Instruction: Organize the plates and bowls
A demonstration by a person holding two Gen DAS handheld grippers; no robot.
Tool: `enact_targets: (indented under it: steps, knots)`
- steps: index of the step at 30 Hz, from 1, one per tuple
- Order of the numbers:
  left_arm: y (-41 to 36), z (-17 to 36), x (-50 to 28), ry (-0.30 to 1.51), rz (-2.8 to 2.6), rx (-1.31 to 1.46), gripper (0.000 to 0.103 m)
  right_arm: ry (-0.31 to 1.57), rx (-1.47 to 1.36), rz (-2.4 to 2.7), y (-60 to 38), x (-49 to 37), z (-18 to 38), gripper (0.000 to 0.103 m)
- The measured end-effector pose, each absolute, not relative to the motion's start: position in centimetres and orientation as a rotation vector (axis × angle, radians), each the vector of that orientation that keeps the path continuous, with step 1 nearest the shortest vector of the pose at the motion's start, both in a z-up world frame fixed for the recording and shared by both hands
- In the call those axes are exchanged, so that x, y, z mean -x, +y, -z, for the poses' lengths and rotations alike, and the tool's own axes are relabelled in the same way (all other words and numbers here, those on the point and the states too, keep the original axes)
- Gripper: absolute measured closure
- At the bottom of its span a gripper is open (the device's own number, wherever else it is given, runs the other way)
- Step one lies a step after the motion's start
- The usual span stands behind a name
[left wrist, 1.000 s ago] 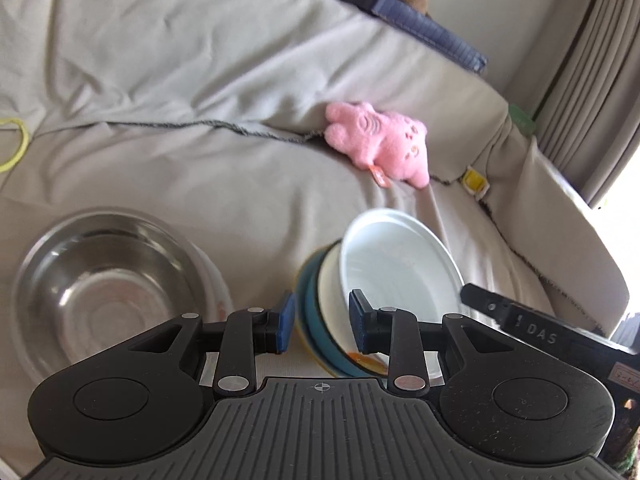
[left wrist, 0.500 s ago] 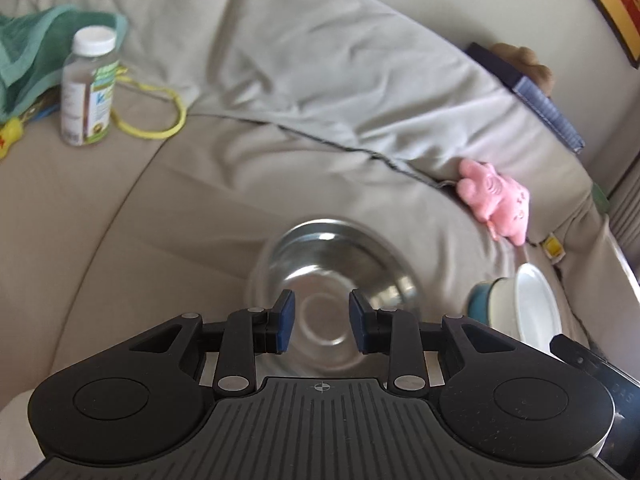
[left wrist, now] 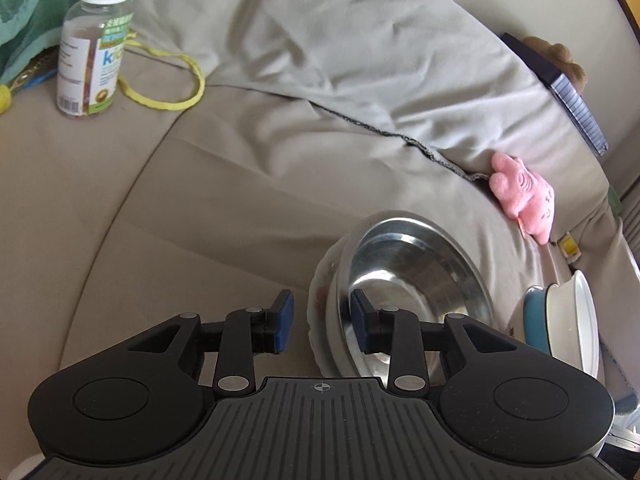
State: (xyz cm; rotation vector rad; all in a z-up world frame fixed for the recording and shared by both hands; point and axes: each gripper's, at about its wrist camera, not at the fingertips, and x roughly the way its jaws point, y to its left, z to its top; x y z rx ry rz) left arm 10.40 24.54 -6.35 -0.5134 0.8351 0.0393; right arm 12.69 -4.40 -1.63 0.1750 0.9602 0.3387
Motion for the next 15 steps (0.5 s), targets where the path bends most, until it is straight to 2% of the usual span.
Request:
enact_targets:
  steps: [11,15]
  knots:
    - [23.4,8.3,-14.0,0.890,-0.004,0.471,0.069,0.978,-0.152,-0.300,-2.3,-13.4,3.0,0.050]
    - [23.9,9.4,-14.8,0.911,-0.007,0.499,0.068,0.996,-0.150,-0.267,-1.8,-14.0,3.5,0.041]
